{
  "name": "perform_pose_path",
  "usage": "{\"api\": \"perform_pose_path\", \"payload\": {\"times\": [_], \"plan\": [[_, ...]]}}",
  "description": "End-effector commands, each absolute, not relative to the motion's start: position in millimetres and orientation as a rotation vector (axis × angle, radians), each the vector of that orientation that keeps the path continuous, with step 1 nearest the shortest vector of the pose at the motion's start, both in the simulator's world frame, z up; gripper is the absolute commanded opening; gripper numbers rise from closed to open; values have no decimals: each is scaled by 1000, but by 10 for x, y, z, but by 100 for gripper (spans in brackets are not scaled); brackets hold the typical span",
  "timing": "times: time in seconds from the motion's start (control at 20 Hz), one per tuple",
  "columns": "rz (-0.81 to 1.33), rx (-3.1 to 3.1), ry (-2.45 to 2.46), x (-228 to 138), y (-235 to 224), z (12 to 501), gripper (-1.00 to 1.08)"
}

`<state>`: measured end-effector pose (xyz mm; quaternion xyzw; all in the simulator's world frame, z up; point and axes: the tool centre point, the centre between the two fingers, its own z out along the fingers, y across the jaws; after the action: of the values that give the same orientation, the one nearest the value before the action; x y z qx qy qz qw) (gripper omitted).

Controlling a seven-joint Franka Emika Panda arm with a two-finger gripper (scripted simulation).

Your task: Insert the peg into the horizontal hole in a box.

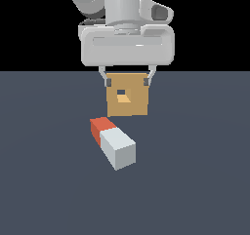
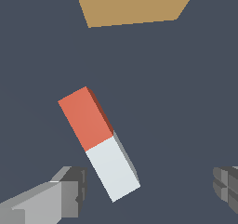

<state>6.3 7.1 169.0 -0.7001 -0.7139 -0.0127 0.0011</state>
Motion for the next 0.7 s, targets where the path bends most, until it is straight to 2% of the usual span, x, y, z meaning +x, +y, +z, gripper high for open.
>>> {"api": "perform_pose_path", "payload": {"times": [0.0, 0.65], "plan": [[-40, -2198, -2241, 64, 71, 1690, 100], [-32, -2080, -2351, -14, -25, 1498, 100]]}}
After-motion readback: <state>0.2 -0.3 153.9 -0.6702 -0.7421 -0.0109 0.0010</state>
